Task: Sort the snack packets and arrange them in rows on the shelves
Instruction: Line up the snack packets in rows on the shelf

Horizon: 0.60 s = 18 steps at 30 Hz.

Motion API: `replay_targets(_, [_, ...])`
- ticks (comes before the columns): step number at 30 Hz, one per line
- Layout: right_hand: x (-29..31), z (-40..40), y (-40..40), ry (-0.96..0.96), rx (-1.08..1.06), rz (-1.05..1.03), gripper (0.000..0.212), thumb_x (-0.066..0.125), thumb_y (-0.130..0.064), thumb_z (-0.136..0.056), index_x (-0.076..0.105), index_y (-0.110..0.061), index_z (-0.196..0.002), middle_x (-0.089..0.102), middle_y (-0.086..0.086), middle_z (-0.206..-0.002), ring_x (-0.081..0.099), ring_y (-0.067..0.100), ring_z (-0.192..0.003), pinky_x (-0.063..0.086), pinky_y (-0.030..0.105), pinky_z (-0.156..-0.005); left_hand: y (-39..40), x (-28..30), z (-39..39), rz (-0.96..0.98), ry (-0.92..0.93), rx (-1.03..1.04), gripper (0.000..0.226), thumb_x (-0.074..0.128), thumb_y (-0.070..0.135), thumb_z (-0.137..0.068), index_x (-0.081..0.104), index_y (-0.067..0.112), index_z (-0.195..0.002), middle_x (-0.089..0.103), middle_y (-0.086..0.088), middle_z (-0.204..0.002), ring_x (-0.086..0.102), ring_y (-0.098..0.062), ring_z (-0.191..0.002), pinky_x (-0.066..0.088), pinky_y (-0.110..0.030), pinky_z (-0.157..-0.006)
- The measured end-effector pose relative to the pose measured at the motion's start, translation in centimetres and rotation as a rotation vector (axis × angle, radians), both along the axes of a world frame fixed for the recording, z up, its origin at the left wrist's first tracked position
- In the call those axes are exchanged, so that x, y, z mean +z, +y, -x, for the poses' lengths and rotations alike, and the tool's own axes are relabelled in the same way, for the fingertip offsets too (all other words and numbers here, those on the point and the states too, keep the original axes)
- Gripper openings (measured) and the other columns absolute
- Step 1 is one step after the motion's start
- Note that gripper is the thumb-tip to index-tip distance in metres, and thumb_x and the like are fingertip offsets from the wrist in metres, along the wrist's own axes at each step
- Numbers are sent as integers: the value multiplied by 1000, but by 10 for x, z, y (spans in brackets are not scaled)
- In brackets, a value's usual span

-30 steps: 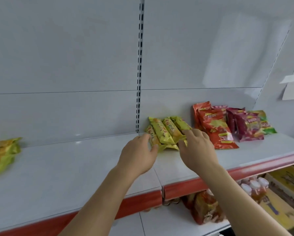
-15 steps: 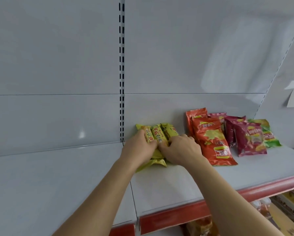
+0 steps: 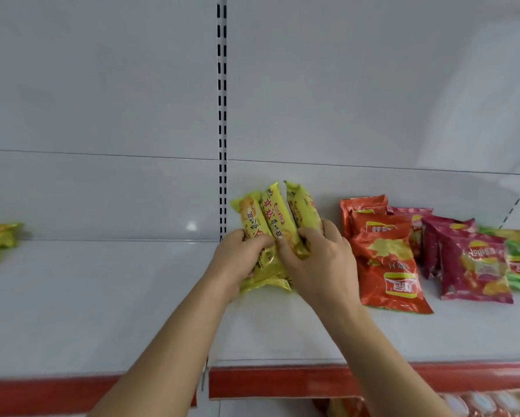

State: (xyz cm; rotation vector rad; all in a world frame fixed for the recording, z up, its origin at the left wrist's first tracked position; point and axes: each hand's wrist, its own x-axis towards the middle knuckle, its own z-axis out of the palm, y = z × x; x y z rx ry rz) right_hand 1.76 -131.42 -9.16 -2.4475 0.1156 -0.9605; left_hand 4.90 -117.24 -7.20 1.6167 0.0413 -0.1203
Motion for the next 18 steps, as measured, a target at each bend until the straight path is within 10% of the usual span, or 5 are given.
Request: replay_targets(18, [-28, 21, 136, -191, 296, 64, 44, 47, -45, -100, 68, -13, -121, 46, 24, -146, 50, 44, -122, 47, 52, -97, 139, 8, 50, 459, -143, -15, 35, 54, 20, -105, 49, 28, -139, 74, -6, -126, 73, -28, -112, 60, -44, -85])
